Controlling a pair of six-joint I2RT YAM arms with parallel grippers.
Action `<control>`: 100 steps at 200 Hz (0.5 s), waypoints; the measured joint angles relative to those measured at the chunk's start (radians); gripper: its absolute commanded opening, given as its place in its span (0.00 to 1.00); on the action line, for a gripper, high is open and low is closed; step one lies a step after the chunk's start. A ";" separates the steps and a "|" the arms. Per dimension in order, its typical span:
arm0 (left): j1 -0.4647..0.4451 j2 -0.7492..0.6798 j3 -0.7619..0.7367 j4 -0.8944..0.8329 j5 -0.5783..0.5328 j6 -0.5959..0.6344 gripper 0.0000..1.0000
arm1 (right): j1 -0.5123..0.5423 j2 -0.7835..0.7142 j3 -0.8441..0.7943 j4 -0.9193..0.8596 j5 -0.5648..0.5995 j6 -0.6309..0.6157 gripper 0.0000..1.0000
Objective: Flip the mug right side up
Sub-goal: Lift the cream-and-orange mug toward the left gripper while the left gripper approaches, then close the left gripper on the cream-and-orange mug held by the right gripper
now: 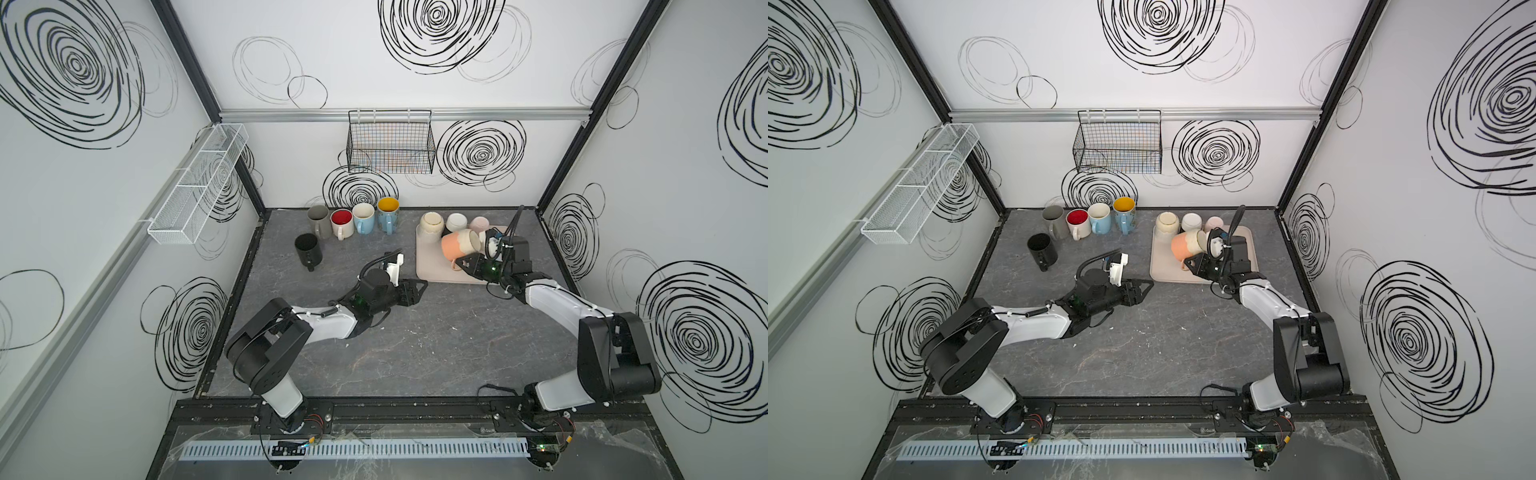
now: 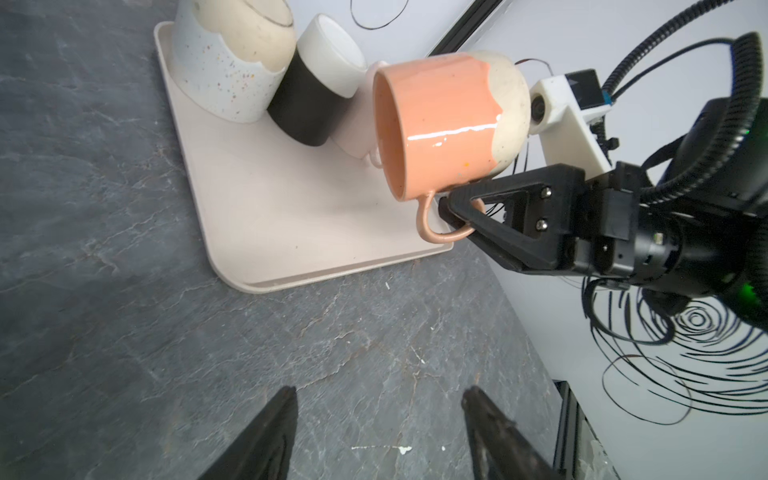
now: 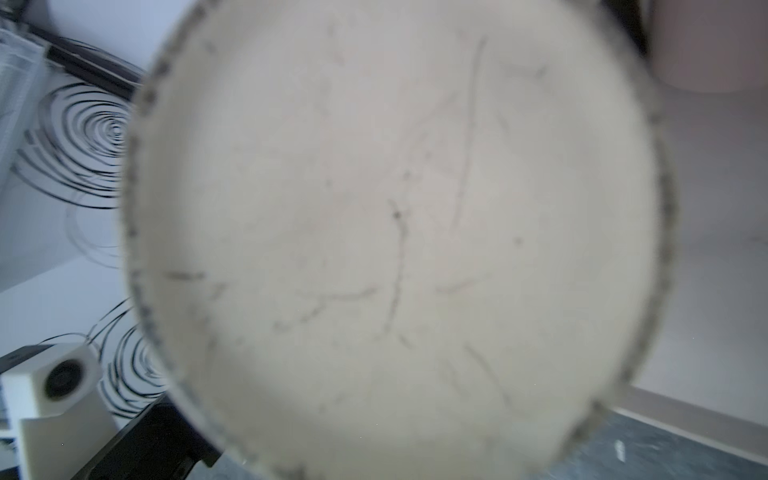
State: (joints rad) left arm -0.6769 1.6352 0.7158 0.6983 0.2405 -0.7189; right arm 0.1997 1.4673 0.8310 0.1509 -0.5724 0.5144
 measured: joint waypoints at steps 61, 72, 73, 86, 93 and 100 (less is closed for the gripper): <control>0.059 -0.063 0.022 0.029 0.074 -0.031 0.67 | 0.150 -0.040 0.003 0.168 -0.147 0.036 0.00; 0.063 -0.070 0.025 0.038 0.080 -0.042 0.66 | 0.174 -0.040 0.004 0.185 -0.166 0.043 0.00; 0.063 -0.071 0.026 0.038 0.081 -0.043 0.66 | 0.175 -0.040 0.005 0.186 -0.167 0.044 0.00; 0.069 -0.074 0.027 0.048 0.090 -0.062 0.64 | 0.201 -0.040 0.008 0.204 -0.183 0.048 0.00; 0.077 -0.075 0.027 0.059 0.104 -0.074 0.62 | 0.212 -0.040 0.010 0.213 -0.180 0.050 0.00; 0.083 -0.076 0.027 0.070 0.107 -0.087 0.60 | 0.218 -0.040 0.012 0.221 -0.180 0.055 0.00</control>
State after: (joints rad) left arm -0.5941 1.5597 0.7425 0.7681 0.3477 -0.8055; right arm 0.4175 1.4277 0.8429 0.3717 -0.7525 0.5694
